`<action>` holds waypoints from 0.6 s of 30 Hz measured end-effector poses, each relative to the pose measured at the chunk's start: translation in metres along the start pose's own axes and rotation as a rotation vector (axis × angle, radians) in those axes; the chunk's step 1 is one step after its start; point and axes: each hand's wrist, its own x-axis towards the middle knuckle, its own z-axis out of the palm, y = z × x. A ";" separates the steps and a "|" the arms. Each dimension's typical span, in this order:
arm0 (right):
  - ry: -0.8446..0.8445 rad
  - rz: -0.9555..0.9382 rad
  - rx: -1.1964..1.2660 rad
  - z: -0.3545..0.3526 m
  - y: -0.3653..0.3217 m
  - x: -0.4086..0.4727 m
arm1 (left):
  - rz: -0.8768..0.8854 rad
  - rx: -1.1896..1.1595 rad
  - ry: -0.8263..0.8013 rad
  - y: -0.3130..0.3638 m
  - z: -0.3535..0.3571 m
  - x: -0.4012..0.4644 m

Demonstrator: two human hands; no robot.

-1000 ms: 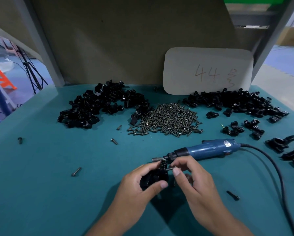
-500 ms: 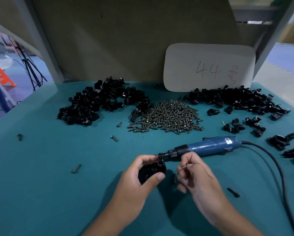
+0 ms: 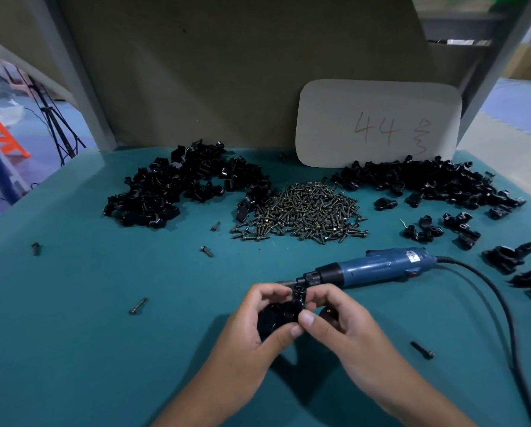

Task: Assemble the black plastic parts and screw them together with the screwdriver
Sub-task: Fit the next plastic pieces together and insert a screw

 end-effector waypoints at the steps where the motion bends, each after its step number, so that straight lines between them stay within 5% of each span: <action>1: 0.002 -0.022 -0.008 0.000 -0.001 0.000 | -0.009 -0.004 -0.009 -0.001 0.000 0.000; 10: 0.097 -0.096 -0.140 -0.006 0.000 0.000 | -0.042 -0.245 0.125 0.001 -0.002 0.005; 18: 0.096 -0.105 -0.202 -0.003 0.004 -0.001 | -0.033 -0.172 0.035 0.007 0.000 0.001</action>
